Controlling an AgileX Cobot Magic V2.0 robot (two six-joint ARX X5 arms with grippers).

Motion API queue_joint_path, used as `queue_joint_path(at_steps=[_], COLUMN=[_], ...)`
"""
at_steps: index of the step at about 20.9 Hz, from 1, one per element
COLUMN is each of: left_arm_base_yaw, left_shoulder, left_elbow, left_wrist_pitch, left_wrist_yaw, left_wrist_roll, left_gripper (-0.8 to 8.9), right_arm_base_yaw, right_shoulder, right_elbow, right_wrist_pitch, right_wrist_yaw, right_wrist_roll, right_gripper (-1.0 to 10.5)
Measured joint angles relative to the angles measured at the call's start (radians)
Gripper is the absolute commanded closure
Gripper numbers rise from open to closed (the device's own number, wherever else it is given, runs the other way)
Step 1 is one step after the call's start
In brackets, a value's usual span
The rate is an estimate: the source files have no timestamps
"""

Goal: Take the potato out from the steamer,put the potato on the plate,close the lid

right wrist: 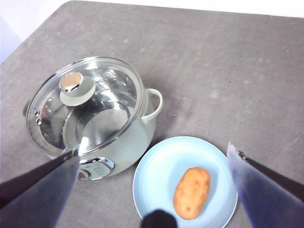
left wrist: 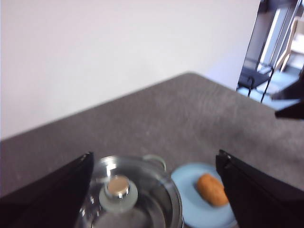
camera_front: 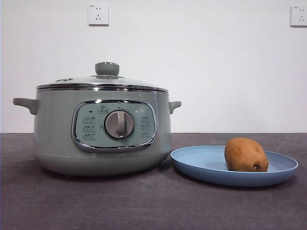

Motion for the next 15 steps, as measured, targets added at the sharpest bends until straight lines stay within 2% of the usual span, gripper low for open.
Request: queue_joint_path(at_steps=[1,2,8,15], left_arm_base_yaw=[0.000,0.000,0.000,0.000], left_shoulder=[0.005,0.012,0.019,0.018], left_elbow=[0.000,0.000,-0.001,-0.001], left_wrist_pitch=[-0.020,-0.040,-0.047,-0.066], left_wrist_yaw=[0.000,0.000,-0.001,-0.001], left_wrist_roll=[0.011,0.031,0.063,0.063], left_gripper=[8.25,8.25,8.21,8.16], right_arm_base_yaw=[0.000,0.000,0.000,0.000], right_shoulder=[0.000,-0.002,-0.007,-0.007], right_elbow=[0.000,0.000,0.000,0.000], right_wrist_pitch=[0.000,0.000,0.000,-0.001], right_wrist_yaw=[0.000,0.000,0.000,0.001], right_wrist_roll=[0.000,0.000,0.000,0.000], right_gripper=[8.9,9.4,9.5,9.5])
